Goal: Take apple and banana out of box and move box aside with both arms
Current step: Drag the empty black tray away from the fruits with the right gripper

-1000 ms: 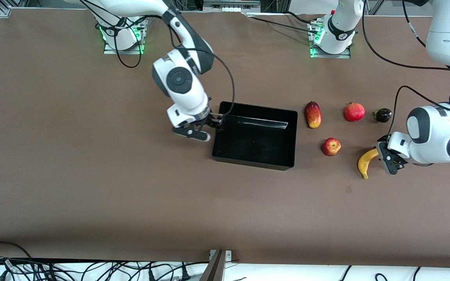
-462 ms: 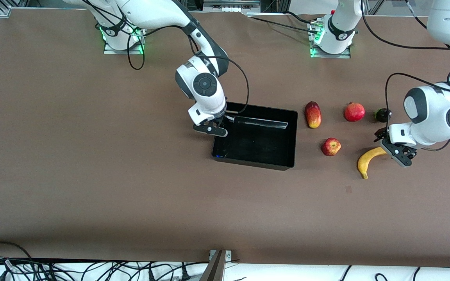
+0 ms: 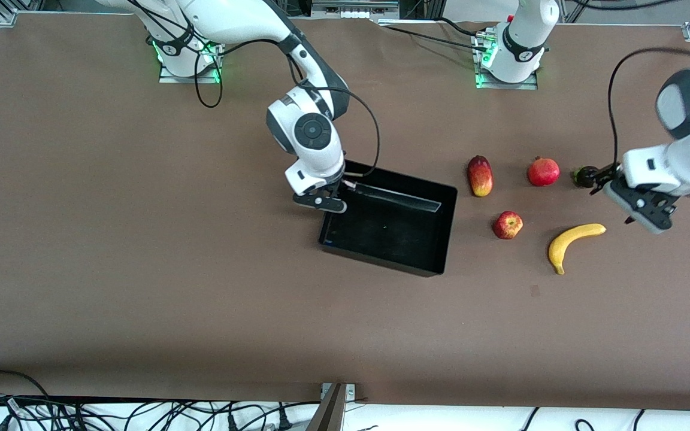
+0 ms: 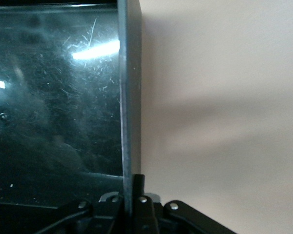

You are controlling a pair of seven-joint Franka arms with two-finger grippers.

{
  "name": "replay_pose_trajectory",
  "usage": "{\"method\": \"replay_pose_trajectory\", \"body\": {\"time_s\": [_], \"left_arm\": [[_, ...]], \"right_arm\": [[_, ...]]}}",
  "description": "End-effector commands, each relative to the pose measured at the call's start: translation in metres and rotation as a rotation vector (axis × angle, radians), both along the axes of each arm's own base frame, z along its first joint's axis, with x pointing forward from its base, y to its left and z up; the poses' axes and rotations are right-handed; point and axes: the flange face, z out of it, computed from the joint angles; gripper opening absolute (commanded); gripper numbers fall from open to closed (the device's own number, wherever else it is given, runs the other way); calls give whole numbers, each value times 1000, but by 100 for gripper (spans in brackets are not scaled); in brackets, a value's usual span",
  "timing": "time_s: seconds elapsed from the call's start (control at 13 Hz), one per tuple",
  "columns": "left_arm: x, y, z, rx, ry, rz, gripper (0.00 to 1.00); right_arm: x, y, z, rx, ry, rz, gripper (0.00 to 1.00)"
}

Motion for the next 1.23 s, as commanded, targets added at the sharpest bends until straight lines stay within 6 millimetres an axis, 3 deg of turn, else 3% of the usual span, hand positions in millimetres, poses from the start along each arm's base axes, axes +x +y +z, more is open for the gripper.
{"method": "replay_pose_trajectory", "body": {"time_s": [0.0,0.23,0.31,0.46,0.77,1.0,1.15], "left_arm": [[-11,-1,60,9,11,91,100],[-16,-14,115,21,42,168,100],[-18,-16,127,23,45,205,100],[-16,-41,141,25,29,272,100],[-18,-65,142,30,40,369,100],[-25,-107,149,42,50,426,100],[-26,-115,158,41,36,511,100]], "right_arm": [[33,-62,70,-10,21,35,0],[66,-142,97,-25,49,18,0],[74,-173,101,-14,53,51,0],[82,-245,100,9,79,111,0],[65,-421,52,70,160,212,0],[48,-493,43,108,167,133,0],[21,-516,29,116,146,150,0]]}}
